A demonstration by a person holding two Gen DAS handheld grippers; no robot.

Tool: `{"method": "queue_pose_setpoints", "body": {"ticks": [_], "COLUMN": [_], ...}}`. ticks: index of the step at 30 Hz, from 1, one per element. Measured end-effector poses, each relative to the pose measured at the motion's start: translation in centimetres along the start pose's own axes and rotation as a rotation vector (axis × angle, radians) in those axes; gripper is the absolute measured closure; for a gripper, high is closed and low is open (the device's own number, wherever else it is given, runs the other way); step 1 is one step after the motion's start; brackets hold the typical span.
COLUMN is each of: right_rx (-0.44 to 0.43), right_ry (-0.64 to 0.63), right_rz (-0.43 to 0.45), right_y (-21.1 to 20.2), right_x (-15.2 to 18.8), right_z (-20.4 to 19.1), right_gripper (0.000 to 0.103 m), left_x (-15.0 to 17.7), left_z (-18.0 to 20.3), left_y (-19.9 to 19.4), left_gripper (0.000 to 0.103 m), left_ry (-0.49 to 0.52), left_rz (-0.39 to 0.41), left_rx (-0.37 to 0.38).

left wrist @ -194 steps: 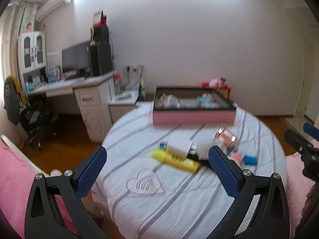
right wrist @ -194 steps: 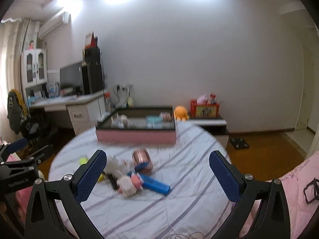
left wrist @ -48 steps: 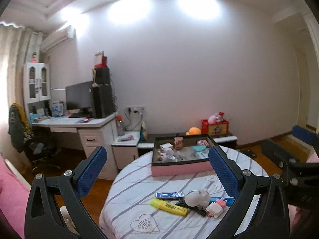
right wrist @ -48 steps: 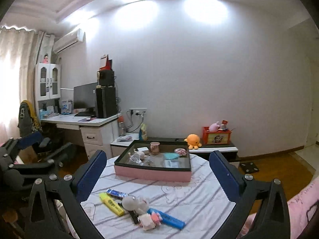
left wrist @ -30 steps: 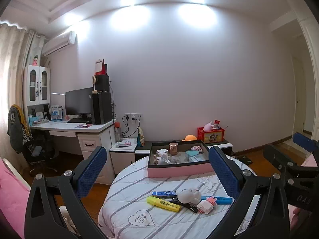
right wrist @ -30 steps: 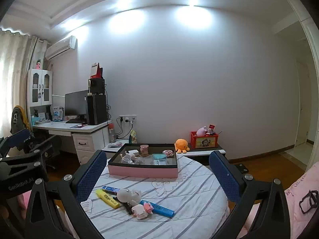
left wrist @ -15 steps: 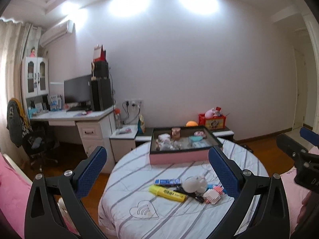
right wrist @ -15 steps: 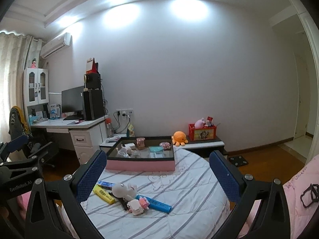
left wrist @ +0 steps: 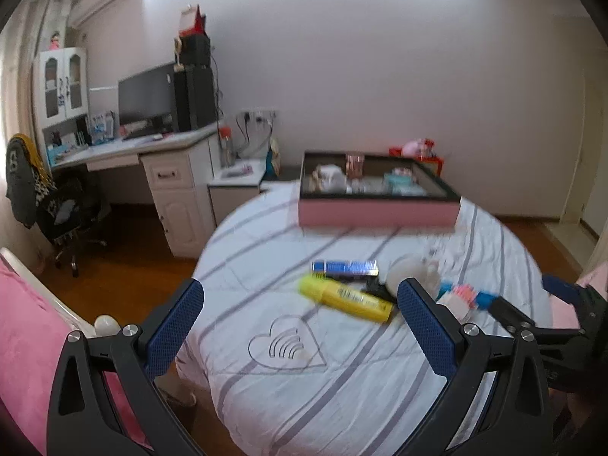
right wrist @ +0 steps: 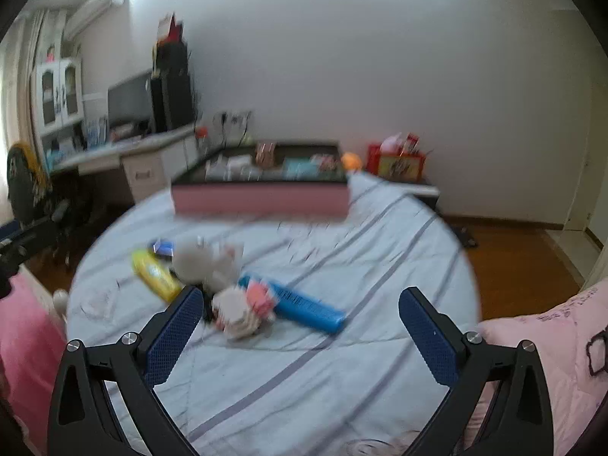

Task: Organize rigid objects
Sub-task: 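Grasp the pink-and-white block figure with the right tool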

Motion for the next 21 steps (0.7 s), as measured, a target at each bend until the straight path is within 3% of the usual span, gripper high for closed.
{"method": "queue_pose_setpoints", "body": {"ticks": [11, 18, 21], "right_rx": [-0.114, -0.104, -0.112], "right_ry": [-0.055, -0.101, -0.080], "right_rz": [-0.126, -0.109, -0.091], "right_y": [5.2, 4.6, 4.1], "right_x": [0.2, 0.0, -0.1], "right_z": [-2.0, -1.5, -0.5], "right_gripper": [0.002, 0.049, 0.049], "left_x": [0.8, 1.6, 1.9], "left_z": [-1.1, 0.7, 2.4], "left_y": [3.4, 5.4, 6.0], "left_gripper": [0.000, 0.000, 0.000], "left_ry": [0.006, 0.022, 0.032], "left_rz": [-0.080, -0.142, -0.162], "left_rx": [-0.037, -0.004, 0.033]}}
Point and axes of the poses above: each gripper's, at about its wrist camera, not at the fingertips, and y roughly the way its jaws point, z to its right, x to its underside, the point moved 5 cm from there along y, roughly the way its jaws point, and after that the axes turned 15 degrees about -y, right-handed, at the moved point
